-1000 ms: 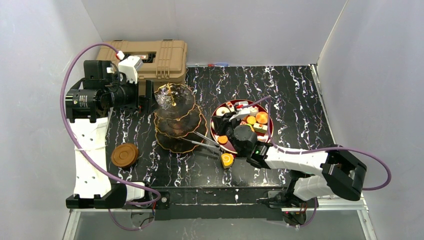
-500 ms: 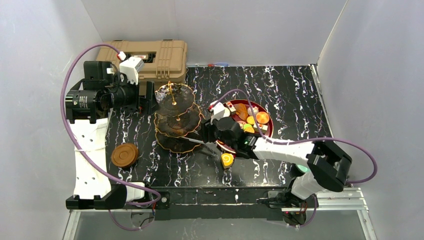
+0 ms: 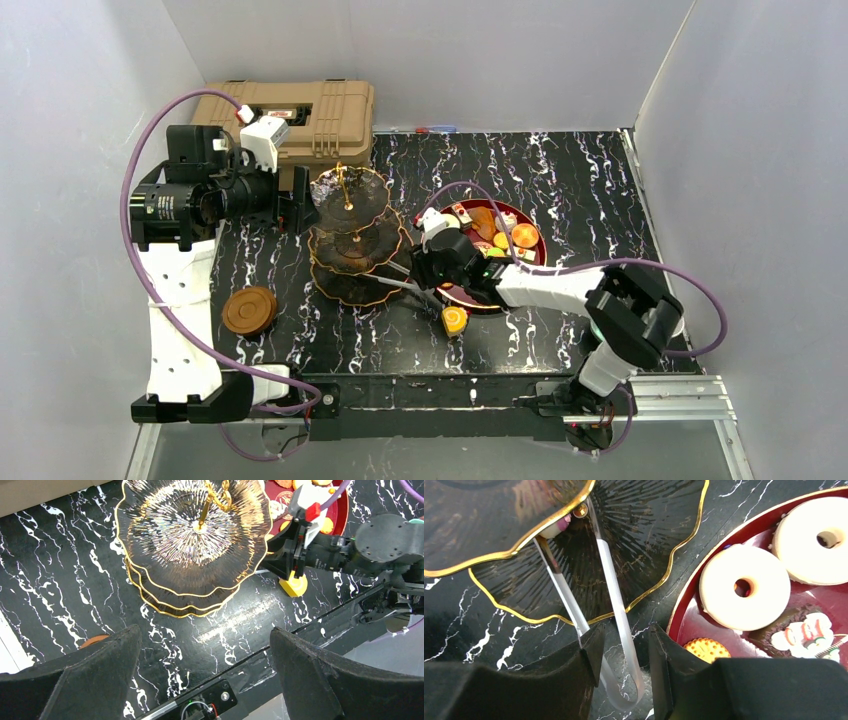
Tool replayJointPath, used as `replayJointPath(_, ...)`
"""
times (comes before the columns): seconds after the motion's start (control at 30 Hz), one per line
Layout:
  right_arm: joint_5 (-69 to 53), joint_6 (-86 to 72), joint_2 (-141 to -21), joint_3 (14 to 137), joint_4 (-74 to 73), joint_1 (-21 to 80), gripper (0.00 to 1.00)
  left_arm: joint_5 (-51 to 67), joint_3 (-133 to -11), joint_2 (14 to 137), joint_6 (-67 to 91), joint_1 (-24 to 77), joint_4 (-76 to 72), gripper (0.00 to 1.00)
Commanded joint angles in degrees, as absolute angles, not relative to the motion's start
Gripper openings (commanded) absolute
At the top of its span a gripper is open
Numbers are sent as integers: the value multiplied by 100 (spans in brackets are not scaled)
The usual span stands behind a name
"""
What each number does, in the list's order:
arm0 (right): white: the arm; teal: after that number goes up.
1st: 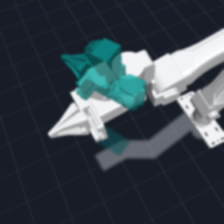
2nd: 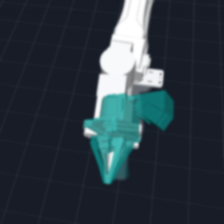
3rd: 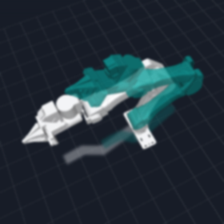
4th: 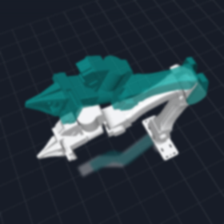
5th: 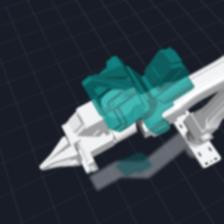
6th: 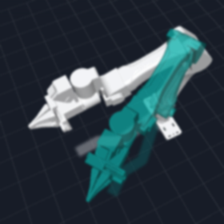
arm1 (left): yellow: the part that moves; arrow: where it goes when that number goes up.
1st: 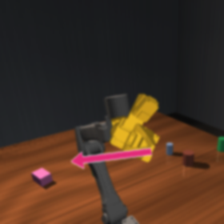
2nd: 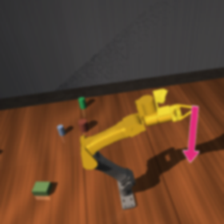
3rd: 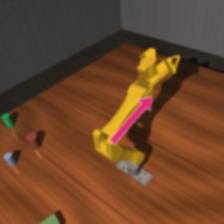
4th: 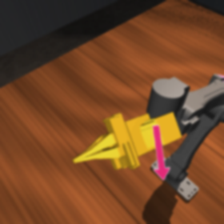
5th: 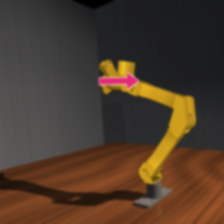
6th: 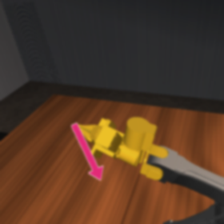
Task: Serve the afternoon tea
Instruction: Pick up the clamp from the desert table.
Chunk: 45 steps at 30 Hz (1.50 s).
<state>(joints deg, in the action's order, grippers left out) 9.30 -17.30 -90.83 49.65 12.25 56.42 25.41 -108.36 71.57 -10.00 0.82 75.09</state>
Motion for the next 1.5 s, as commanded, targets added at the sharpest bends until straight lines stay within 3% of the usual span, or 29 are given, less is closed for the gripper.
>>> replayJointPath(0.0, 550, -1567, -9350, 5242, 1272, 5607, 44, 2682, -10830, 7047, -1064, 44, 7595, 99)
replayJointPath(0.17, 433, -1687, -9452, 5120, 1354, 5607, 42, 2698, -10816, 7058, -1080, 44, 7597, 99)
replayJointPath(0.23, 447, -1715, -9450, 5063, 1390, 5607, 36, 2711, -10811, 7058, -1085, 44, 7595, 99)
replayJointPath(0.4, 574, -1597, -9256, 5107, 1278, 5607, 2, 2841, -10819, 7029, -1138, 40, 7599, 99)
replayJointPath(1.13, 334, -656, -7776, 5878, -1842, 5616, 1, 3870, -10346, 6563, -1921, 44, 7737, 99)
replayJointPath(1.47, -422, -193, -7085, 6707, -3696, 5616, 1, 5089, -9269, 5900, -5062, 83, 8972, 96)
